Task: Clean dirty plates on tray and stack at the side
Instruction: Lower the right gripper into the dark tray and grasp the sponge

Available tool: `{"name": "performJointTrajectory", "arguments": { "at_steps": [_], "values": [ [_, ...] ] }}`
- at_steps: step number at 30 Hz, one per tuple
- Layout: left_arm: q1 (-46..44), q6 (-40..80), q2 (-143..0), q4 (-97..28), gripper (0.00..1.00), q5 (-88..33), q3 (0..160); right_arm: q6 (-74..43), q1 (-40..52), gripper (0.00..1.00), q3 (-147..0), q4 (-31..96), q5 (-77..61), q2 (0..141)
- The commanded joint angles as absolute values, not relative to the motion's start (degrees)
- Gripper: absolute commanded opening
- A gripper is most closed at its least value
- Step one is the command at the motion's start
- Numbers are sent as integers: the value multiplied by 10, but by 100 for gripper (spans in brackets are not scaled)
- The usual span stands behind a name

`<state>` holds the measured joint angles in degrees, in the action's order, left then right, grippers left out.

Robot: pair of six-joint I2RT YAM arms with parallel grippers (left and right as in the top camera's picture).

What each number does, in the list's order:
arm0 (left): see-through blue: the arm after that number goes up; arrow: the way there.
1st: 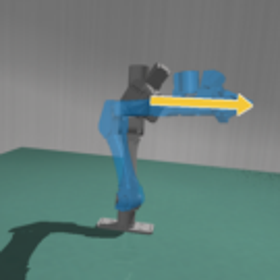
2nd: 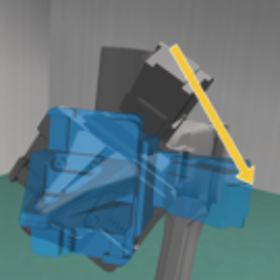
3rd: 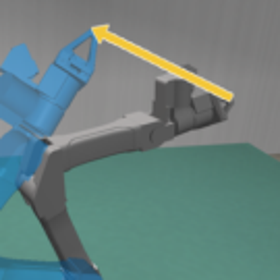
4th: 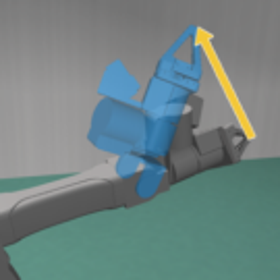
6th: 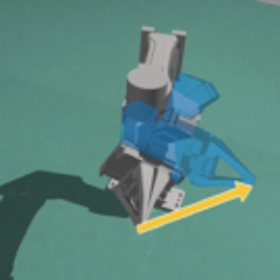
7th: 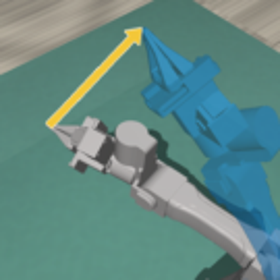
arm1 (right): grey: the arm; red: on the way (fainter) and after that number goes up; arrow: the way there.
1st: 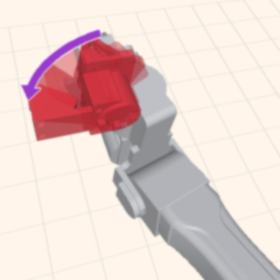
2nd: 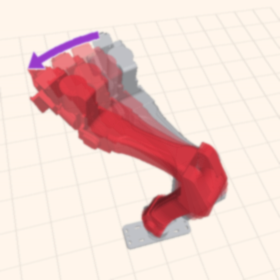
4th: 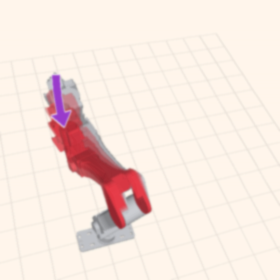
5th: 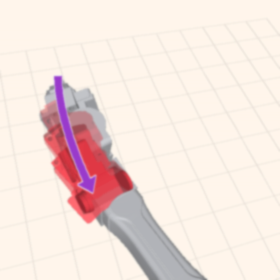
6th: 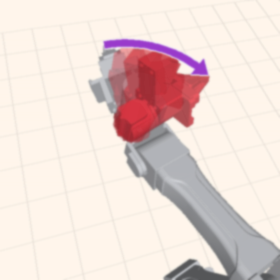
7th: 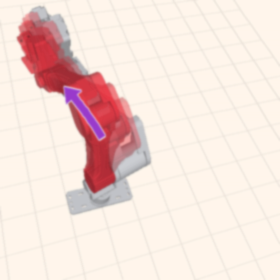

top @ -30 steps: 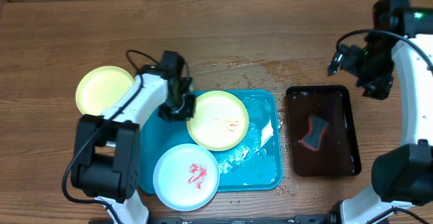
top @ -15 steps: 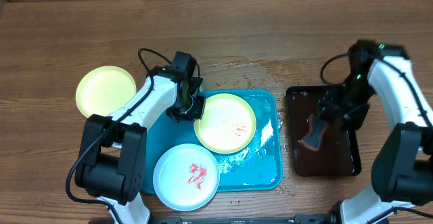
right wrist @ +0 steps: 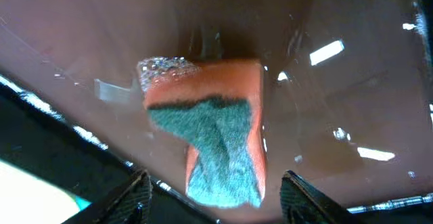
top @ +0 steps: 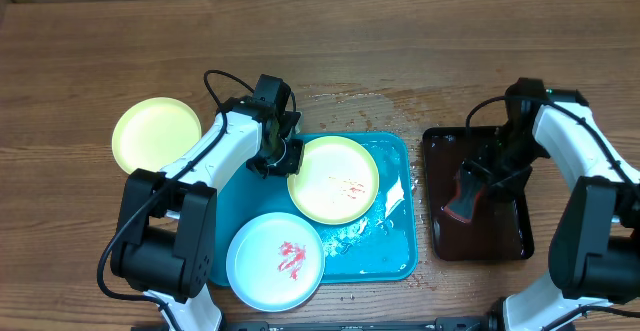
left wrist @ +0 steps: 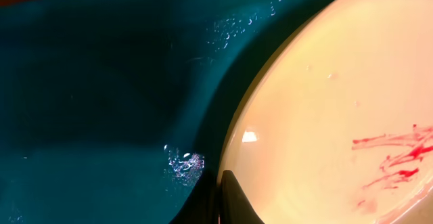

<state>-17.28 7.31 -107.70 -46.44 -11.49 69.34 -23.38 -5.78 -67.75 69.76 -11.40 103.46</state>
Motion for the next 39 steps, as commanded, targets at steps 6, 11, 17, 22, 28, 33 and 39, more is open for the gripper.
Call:
{"name": "performJointTrajectory", "arguments": {
  "at_steps": [6, 11, 17, 22, 28, 33, 39],
  "values": [
    [-173, 72, -1084, -461, 4, -109, 695, -236, -31, 54, -605, 628, -144, 1032],
    [-173, 73, -1084, -460, 4, -110, 695, -240, -11, 4, -602, 604, -147, 1032],
    [-173, 73, -1084, -462, 4, -110, 695, -239, -1, 4, -615, 605, -140, 1032],
    [-173, 73, -1084, -463, 4, -110, 695, -236, -1, 4, -653, 656, -85, 1027],
    [-173, 73, -1084, -462, 4, -110, 695, -223, -1, 4, -722, 712, -71, 1005],
    [-173, 73, -1084, -463, 4, -110, 695, -223, -1, 4, -724, 712, -71, 1007],
    [-173, 73, -1084, -462, 4, -110, 695, -226, -1, 4, -679, 666, -82, 1021]
  ]
}}
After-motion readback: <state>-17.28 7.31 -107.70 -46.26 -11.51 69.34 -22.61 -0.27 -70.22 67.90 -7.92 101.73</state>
